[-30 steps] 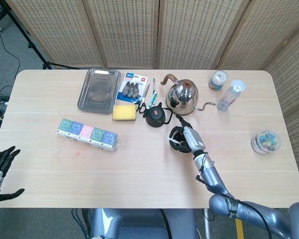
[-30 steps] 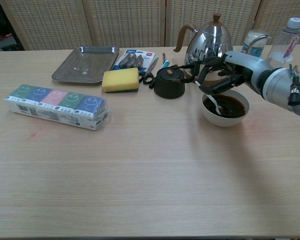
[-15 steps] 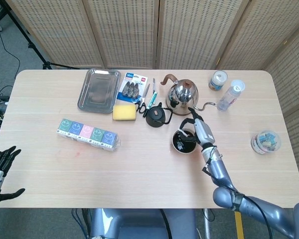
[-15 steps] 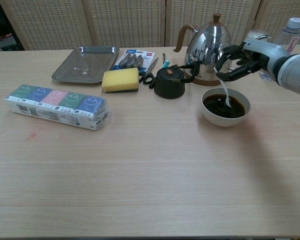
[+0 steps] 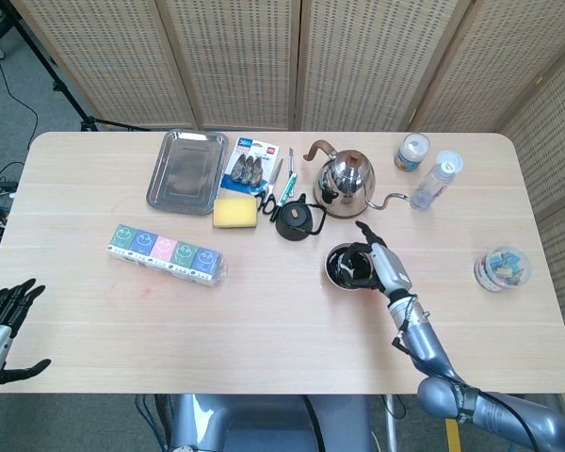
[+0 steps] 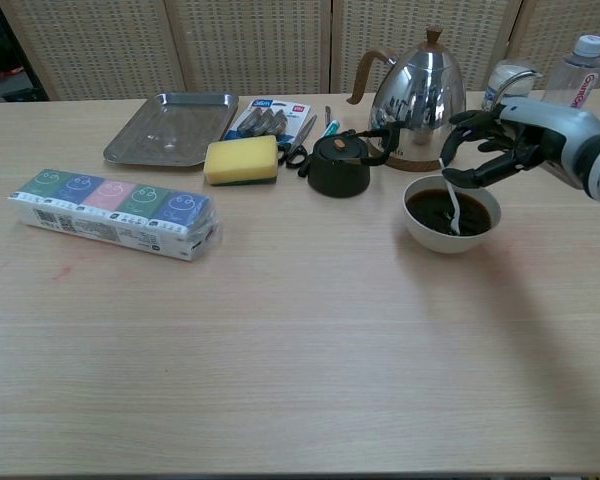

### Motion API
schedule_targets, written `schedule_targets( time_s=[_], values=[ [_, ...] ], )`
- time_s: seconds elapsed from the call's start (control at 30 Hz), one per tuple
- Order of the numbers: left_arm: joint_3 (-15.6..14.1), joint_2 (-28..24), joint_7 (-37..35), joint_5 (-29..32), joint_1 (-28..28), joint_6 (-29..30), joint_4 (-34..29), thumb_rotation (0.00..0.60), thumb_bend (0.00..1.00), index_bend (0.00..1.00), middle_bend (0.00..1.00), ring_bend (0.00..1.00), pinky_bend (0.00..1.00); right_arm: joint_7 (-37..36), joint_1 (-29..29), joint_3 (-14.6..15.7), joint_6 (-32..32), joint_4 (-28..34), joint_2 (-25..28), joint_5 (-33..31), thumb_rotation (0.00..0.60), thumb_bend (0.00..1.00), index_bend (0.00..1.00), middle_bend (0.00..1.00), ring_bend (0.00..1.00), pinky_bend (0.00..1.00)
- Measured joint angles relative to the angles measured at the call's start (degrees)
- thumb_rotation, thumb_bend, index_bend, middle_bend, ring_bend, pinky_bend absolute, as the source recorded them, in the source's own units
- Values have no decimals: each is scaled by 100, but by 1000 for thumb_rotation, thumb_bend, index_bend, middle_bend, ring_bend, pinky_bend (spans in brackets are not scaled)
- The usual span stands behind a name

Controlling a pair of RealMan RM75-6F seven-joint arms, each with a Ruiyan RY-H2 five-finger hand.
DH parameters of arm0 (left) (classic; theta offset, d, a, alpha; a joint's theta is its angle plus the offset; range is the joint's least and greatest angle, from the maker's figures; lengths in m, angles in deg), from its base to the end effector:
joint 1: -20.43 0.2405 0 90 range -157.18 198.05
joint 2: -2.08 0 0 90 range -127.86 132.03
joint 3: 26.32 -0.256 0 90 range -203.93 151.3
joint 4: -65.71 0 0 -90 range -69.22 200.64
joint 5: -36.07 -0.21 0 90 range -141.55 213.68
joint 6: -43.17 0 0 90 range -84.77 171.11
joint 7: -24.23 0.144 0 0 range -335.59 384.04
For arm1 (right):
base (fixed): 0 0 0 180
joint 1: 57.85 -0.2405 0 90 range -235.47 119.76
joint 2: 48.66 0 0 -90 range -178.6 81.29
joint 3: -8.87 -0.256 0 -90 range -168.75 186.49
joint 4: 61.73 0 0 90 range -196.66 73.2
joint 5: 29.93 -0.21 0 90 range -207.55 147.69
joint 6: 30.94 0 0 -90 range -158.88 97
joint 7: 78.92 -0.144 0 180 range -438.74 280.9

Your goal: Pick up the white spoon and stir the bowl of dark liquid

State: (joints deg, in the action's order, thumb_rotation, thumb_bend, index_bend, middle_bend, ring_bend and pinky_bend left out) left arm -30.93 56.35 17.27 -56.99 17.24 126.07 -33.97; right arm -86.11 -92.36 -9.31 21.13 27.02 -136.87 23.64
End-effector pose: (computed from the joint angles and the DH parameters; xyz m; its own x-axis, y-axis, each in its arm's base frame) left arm -0.2999 0.1412 0.1733 0.3328 0.1868 0.9243 0.9430 -0.0676 -0.3259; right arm -0.1766 -0.3392 -0.0027 -0.2603 -0.3590 0.8963 -0.9646 0.0563 -0.2576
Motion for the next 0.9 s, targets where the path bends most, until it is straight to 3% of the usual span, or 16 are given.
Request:
schedule_targets(
  time_s=[0.53, 0.9],
  values=[
    [7, -51, -171, 42, -9, -10, 48, 600, 0, 0, 0, 0, 0, 109, -440, -272, -105, -803, -570, -283, 600, 569, 621, 0, 0, 0],
    [-19, 2, 22, 3, -16, -48, -4, 600, 0, 0, 0, 0, 0, -139, -73, -194, -65, -471, 40, -144, 600, 569, 621, 0, 0, 0]
  ],
)
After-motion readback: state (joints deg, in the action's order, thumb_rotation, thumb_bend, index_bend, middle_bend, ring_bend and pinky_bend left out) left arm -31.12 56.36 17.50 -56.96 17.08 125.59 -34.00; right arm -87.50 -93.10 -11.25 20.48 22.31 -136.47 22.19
